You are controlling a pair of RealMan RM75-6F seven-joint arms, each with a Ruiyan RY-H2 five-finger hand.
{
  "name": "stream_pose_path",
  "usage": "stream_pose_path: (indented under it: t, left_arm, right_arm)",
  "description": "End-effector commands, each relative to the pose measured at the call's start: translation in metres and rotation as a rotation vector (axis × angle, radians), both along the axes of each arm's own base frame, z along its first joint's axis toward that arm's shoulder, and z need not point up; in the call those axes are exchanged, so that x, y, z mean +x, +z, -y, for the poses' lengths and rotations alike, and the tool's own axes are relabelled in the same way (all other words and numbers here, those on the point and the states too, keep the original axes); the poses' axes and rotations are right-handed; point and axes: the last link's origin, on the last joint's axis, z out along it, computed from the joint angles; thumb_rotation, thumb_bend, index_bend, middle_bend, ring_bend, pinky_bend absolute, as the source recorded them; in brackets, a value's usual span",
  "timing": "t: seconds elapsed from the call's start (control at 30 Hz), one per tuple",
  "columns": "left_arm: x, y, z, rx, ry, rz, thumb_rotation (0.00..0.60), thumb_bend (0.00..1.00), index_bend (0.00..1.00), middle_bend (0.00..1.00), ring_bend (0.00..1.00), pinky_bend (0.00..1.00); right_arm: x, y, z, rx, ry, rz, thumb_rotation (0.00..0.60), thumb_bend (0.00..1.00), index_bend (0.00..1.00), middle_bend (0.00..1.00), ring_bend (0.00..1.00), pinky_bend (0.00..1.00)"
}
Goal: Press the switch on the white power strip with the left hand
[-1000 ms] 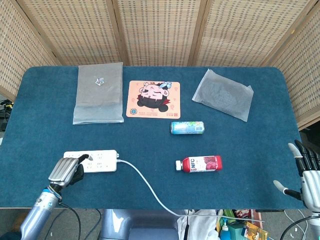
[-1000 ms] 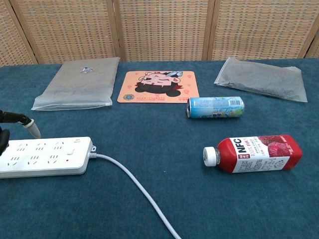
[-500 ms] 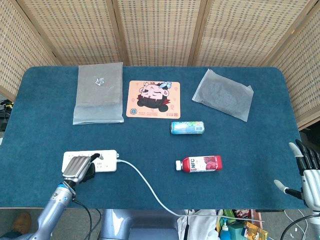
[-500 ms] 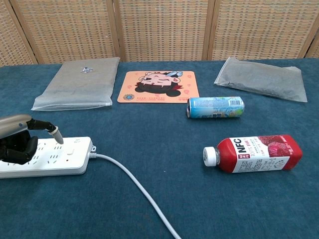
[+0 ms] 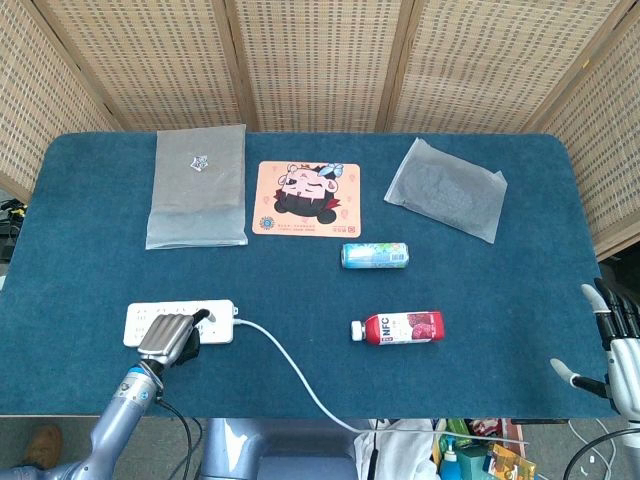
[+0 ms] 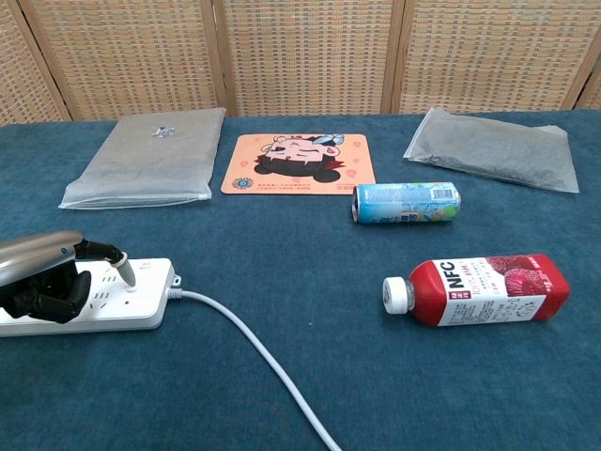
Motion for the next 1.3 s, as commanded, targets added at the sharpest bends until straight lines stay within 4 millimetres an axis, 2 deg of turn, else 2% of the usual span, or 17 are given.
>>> stream_pose_path:
  t: [0.03, 0.47, 0.6, 0.67, 0.83, 0.9, 0.93, 0.97, 1.0, 1.03, 1.07, 1.1, 1.13, 1.17, 1.2, 1.3]
  left_arm:
    - [-0.001, -0.002, 0.000, -0.003, 0.006, -0.001, 0.600, 0.97, 0.29, 1.00, 1.00, 0.96]
    - [-0.008, -0.012, 0.001, -0.046, 0.030, -0.024, 0.600, 0.97, 0.29, 1.00, 1.00, 0.96]
    - [-0.005, -0.003, -0.002, -0.002, 0.033, 0.024, 0.600, 0.97, 0.29, 1.00, 1.00, 0.96]
    - [0.004, 0.026, -0.005, 0.109, 0.018, 0.130, 0.600, 0.97, 0.29, 1.00, 1.00, 0.96]
    - [0.008, 0.062, -0.002, 0.192, -0.019, 0.223, 0.600, 0.97, 0.27, 1.00, 1.00, 0.96]
    - [0.007, 0.083, 0.000, 0.245, -0.035, 0.260, 0.600, 0.95, 0.26, 1.00, 1.00, 0.96]
    - [0.004, 0.106, 0.000, 0.330, -0.046, 0.280, 0.600, 0.91, 0.26, 1.00, 1.00, 0.95]
    - [0.001, 0.115, 0.001, 0.363, -0.055, 0.288, 0.600, 0.85, 0.26, 1.00, 1.00, 0.93]
    - [-0.002, 0.121, 0.002, 0.385, -0.063, 0.293, 0.600, 0.70, 0.22, 0.98, 0.97, 0.88]
    - [-0.009, 0.133, 0.004, 0.432, -0.073, 0.280, 0.600, 0.49, 0.15, 0.92, 0.88, 0.77]
    - [-0.016, 0.138, 0.006, 0.443, -0.080, 0.248, 0.600, 0.33, 0.10, 0.81, 0.75, 0.65]
    - [-0.021, 0.142, 0.009, 0.442, -0.085, 0.215, 0.600, 0.14, 0.03, 0.56, 0.46, 0.40]
    - [-0.034, 0.149, 0.013, 0.443, -0.080, 0.126, 0.600, 0.03, 0.00, 0.29, 0.21, 0.18]
    - [-0.040, 0.156, 0.015, 0.464, -0.086, 0.079, 0.600, 0.00, 0.00, 0.14, 0.08, 0.08]
    - [-0.043, 0.160, 0.018, 0.486, -0.088, 0.063, 0.600, 0.00, 0.00, 0.01, 0.00, 0.00]
    - [-0.052, 0.167, 0.027, 0.529, -0.088, 0.033, 0.600, 0.00, 0.00, 0.00, 0.00, 0.00]
  right_arm:
    - [0.000, 0.000, 0.000, 0.001, -0.001, 0.001, 0.600, 0.00, 0.00, 0.00, 0.00, 0.00]
    - [-0.001, 0.000, 0.001, 0.000, -0.004, 0.002, 0.600, 0.00, 0.00, 0.00, 0.00, 0.00]
    - [-0.001, 0.001, 0.001, -0.002, -0.004, 0.004, 0.600, 0.00, 0.00, 0.00, 0.00, 0.00]
    - [-0.001, 0.001, 0.001, 0.000, -0.002, 0.003, 0.600, 0.00, 0.00, 0.00, 0.00, 0.00]
    - [0.000, 0.000, 0.000, 0.001, 0.001, 0.002, 0.600, 0.00, 0.00, 0.00, 0.00, 0.00]
    - [0.001, 0.000, 0.000, 0.002, 0.003, 0.002, 0.600, 0.00, 0.00, 0.00, 0.00, 0.00]
    - [0.001, 0.000, -0.001, 0.001, 0.004, 0.001, 0.600, 0.00, 0.00, 0.00, 0.00, 0.00]
    - [0.002, -0.001, -0.001, 0.002, 0.005, 0.001, 0.600, 0.00, 0.00, 0.00, 0.00, 0.00]
    - [0.002, -0.001, -0.002, 0.002, 0.006, 0.001, 0.600, 0.00, 0.00, 0.00, 0.00, 0.00]
    - [0.002, -0.001, -0.002, 0.002, 0.007, 0.000, 0.600, 0.00, 0.00, 0.00, 0.00, 0.00]
    - [0.003, -0.001, -0.002, 0.002, 0.008, -0.001, 0.600, 0.00, 0.00, 0.00, 0.00, 0.00]
    - [0.003, -0.002, -0.002, 0.002, 0.008, -0.002, 0.600, 0.00, 0.00, 0.00, 0.00, 0.00]
    - [0.003, -0.002, -0.002, 0.002, 0.008, -0.002, 0.600, 0.00, 0.00, 0.00, 0.00, 0.00]
    - [0.003, -0.002, -0.002, 0.003, 0.009, -0.003, 0.600, 0.00, 0.00, 0.00, 0.00, 0.00]
    - [0.003, -0.002, -0.003, 0.002, 0.009, -0.003, 0.600, 0.00, 0.00, 0.00, 0.00, 0.00]
    - [0.004, -0.003, -0.003, 0.003, 0.010, -0.004, 0.600, 0.00, 0.00, 0.00, 0.00, 0.00]
